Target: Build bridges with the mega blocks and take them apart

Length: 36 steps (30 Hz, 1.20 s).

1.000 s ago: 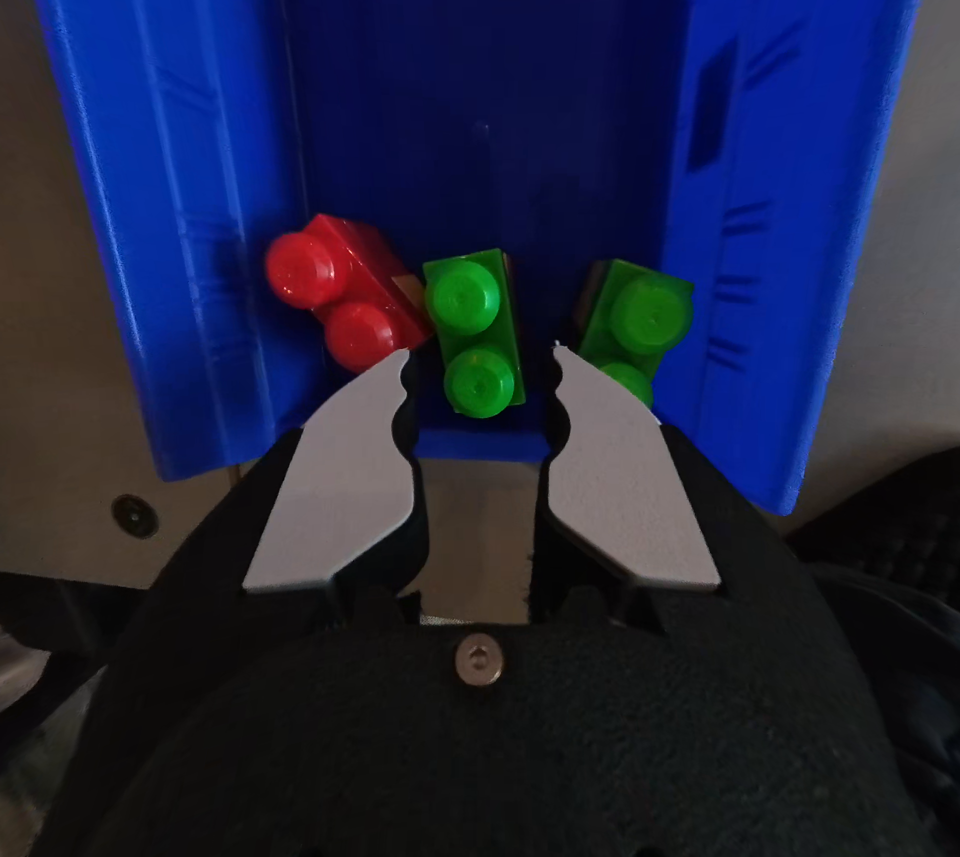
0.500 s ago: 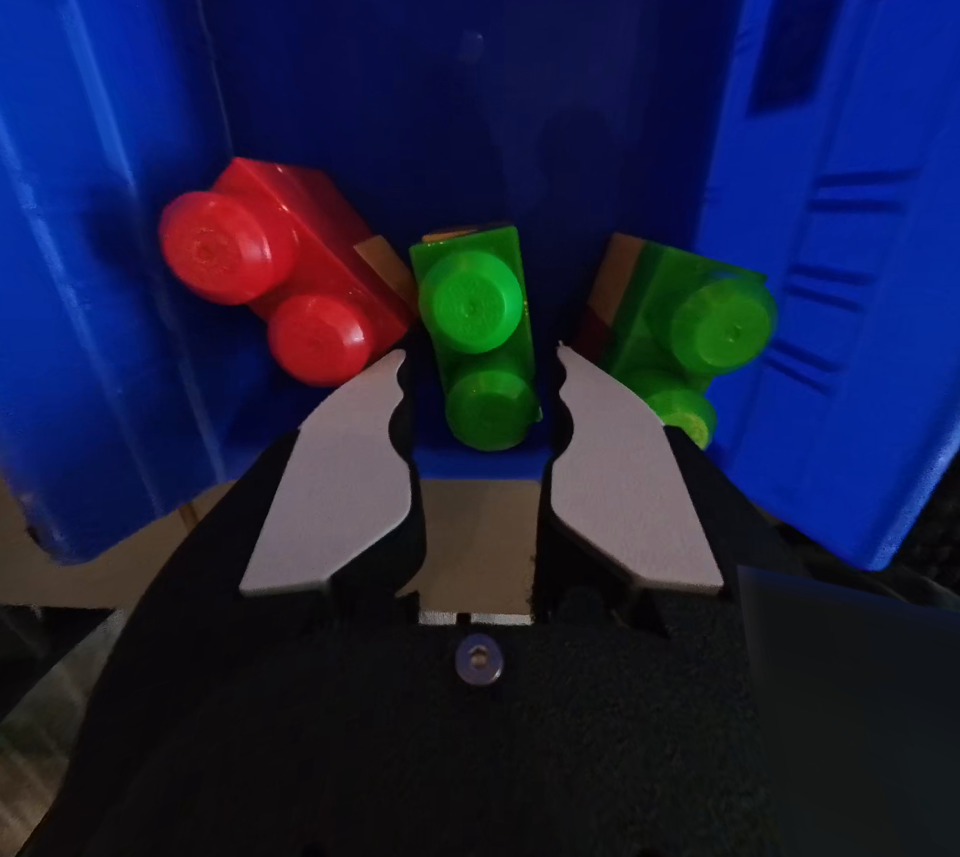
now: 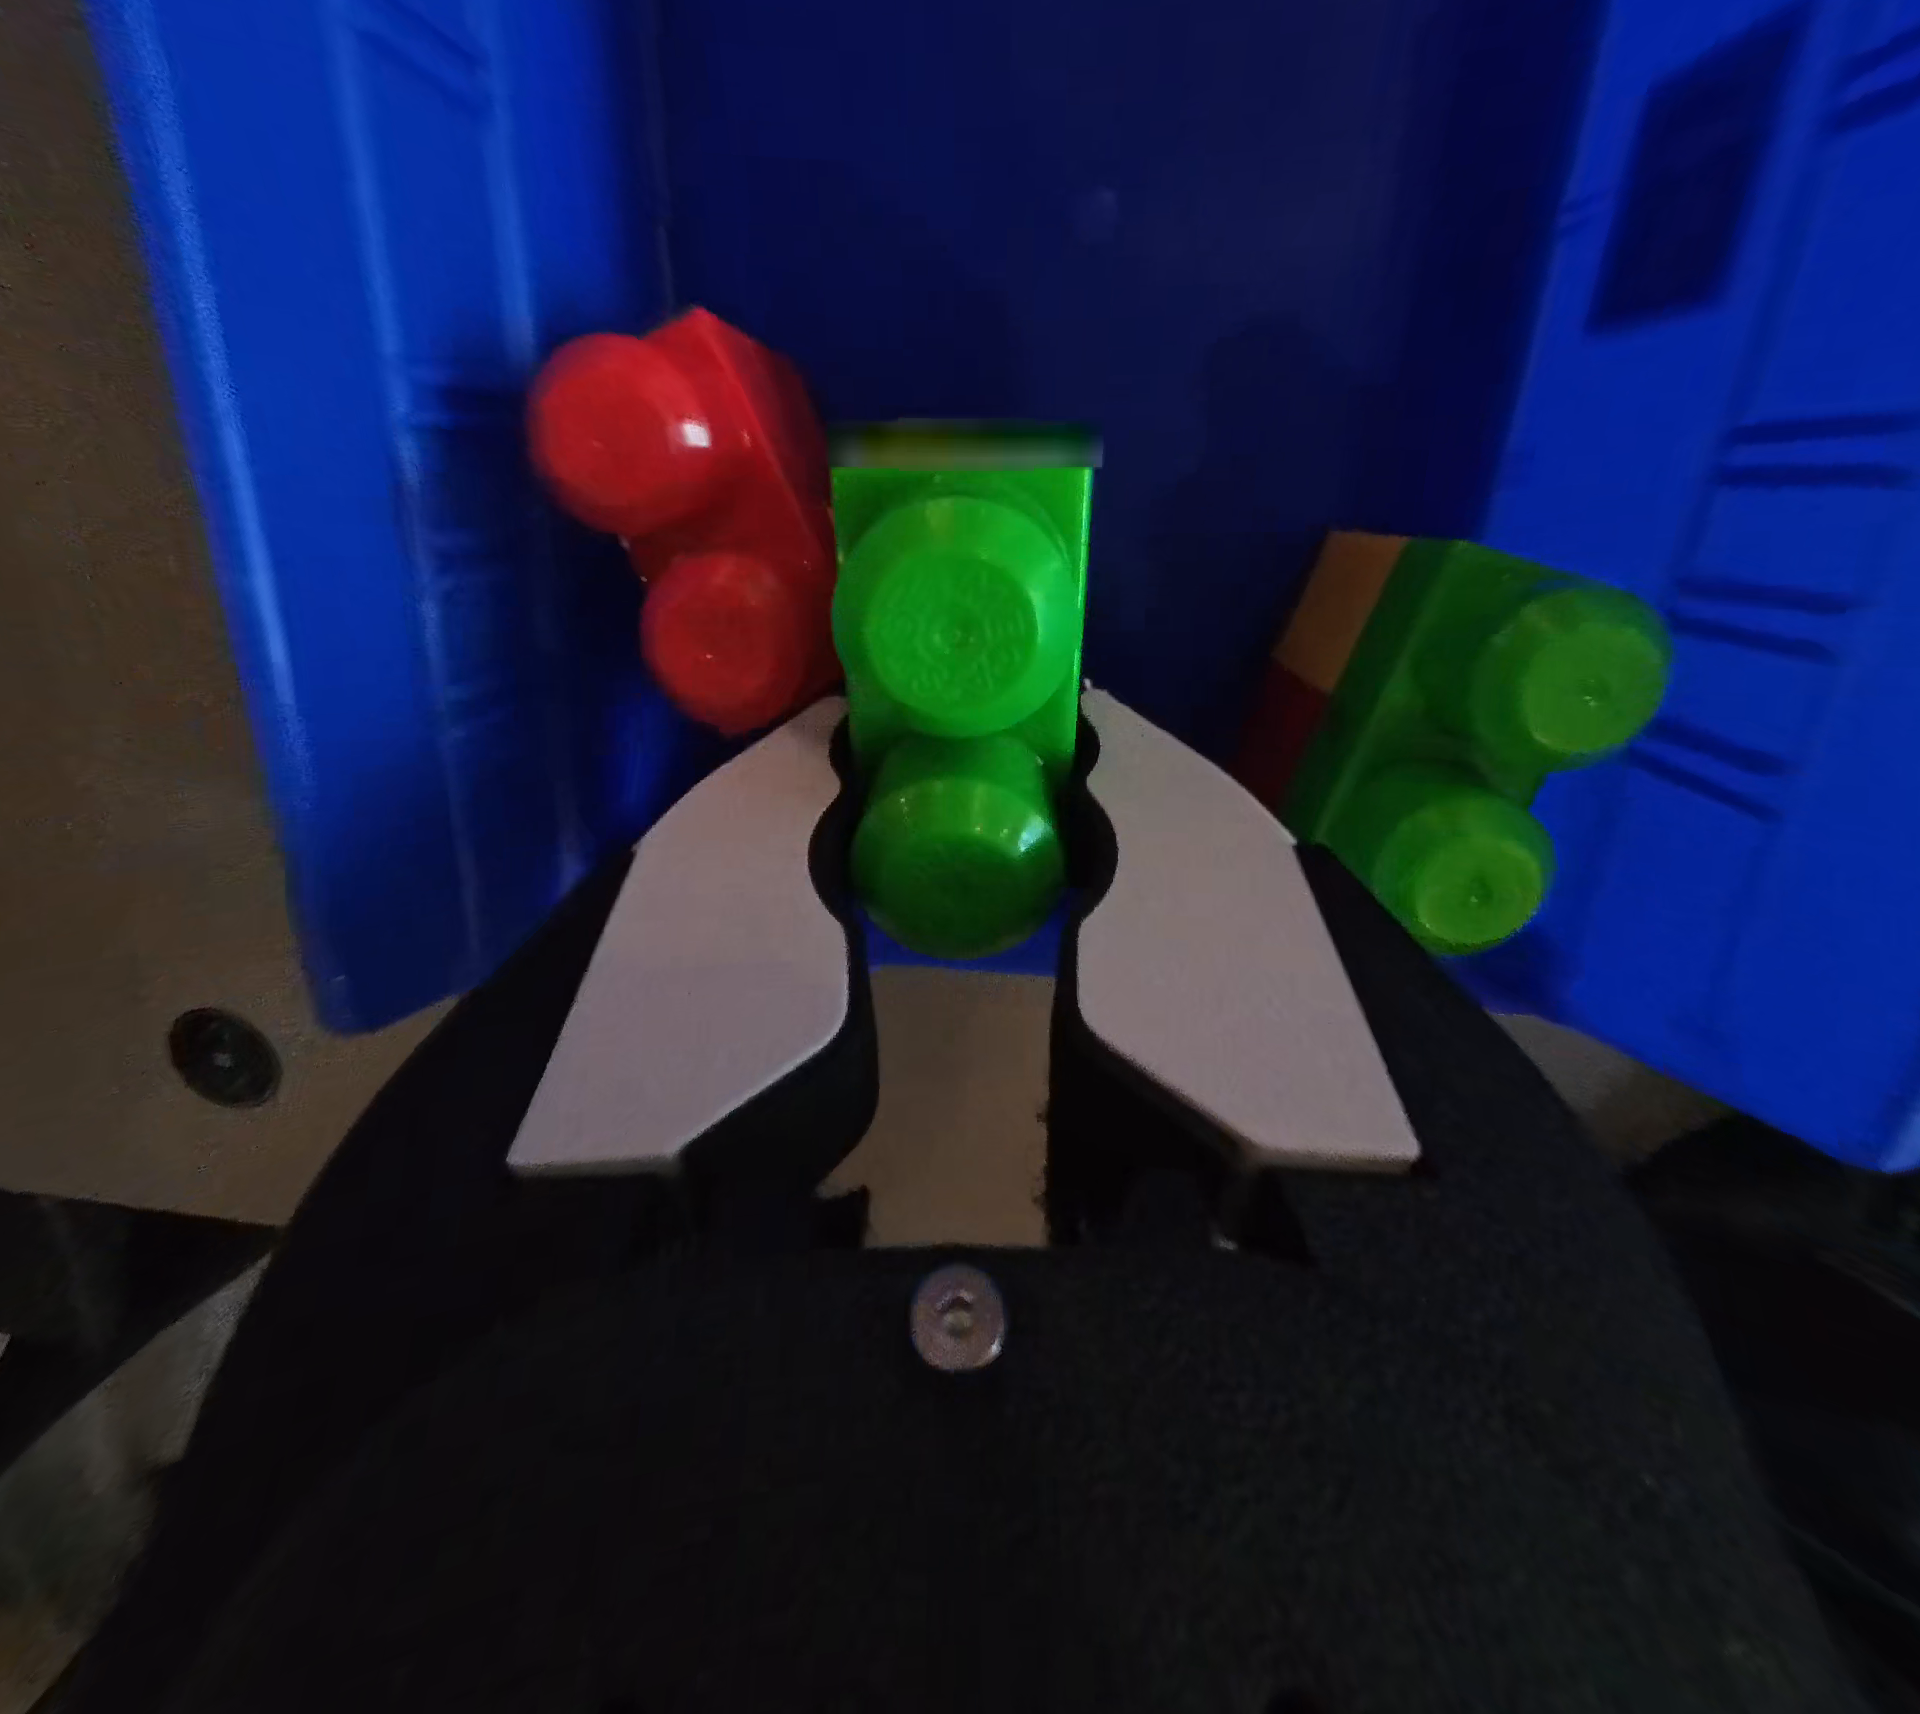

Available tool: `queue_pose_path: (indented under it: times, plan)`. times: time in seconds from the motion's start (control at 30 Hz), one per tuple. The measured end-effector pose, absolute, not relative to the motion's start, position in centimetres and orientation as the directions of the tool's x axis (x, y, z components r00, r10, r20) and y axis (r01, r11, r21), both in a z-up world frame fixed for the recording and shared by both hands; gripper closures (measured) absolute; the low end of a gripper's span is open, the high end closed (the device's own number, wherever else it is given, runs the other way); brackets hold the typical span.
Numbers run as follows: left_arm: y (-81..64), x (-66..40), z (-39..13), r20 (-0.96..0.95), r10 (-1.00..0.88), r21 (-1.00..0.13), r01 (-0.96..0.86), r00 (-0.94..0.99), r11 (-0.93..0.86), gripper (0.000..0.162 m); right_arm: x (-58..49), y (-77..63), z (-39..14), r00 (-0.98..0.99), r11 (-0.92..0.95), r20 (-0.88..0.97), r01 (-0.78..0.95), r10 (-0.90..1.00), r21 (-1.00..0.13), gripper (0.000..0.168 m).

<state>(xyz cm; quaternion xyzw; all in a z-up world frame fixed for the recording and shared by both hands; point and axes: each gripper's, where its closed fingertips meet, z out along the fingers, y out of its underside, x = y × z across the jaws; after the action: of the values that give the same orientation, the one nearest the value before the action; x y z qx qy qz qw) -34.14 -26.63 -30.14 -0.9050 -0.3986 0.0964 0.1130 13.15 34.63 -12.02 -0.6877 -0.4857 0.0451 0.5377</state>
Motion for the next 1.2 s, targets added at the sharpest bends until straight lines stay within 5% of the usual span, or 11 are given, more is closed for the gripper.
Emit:
queue_pose_path:
  times: [0.13,0.33,0.53,0.8,1.03,1.2]
  plan:
    - [-26.0,-34.8,-27.8,-0.101,0.744,-0.4,0.658,0.66,-0.638,0.126,13.0,34.4,-12.0,0.518,0.054,0.466,0.625,0.717,-0.779,0.109]
    - [-22.3,-37.1,-20.7,-0.198,0.714,-0.725,0.39,0.671,-0.568,0.125,12.2,33.9,-11.8,0.498,0.079,0.474,0.625,0.726,-0.777,0.11]
    - [-14.7,-35.2,-12.6,-0.082,0.568,-0.959,0.091,0.819,-0.27,0.126,9.2,32.0,-11.3,0.416,0.157,0.477,0.604,0.774,-0.782,0.11]
    - [-6.7,-28.8,-6.5,-0.056,0.266,-0.998,-0.056,0.962,-0.007,0.126,2.7,25.8,-9.9,0.188,0.33,0.455,0.464,0.87,-0.822,0.11]
    - [-1.1,-19.0,-2.9,0.03,-0.255,-0.977,0.082,0.967,0.197,0.126,-1.2,17.6,-7.3,-0.119,0.342,0.326,0.155,0.938,-0.927,0.113]
    - [1.4,-12.3,-2.4,0.038,-0.523,-0.971,0.156,0.852,0.184,0.126,-1.9,11.2,-5.7,-0.384,0.272,0.26,-0.024,0.886,-0.962,0.111]
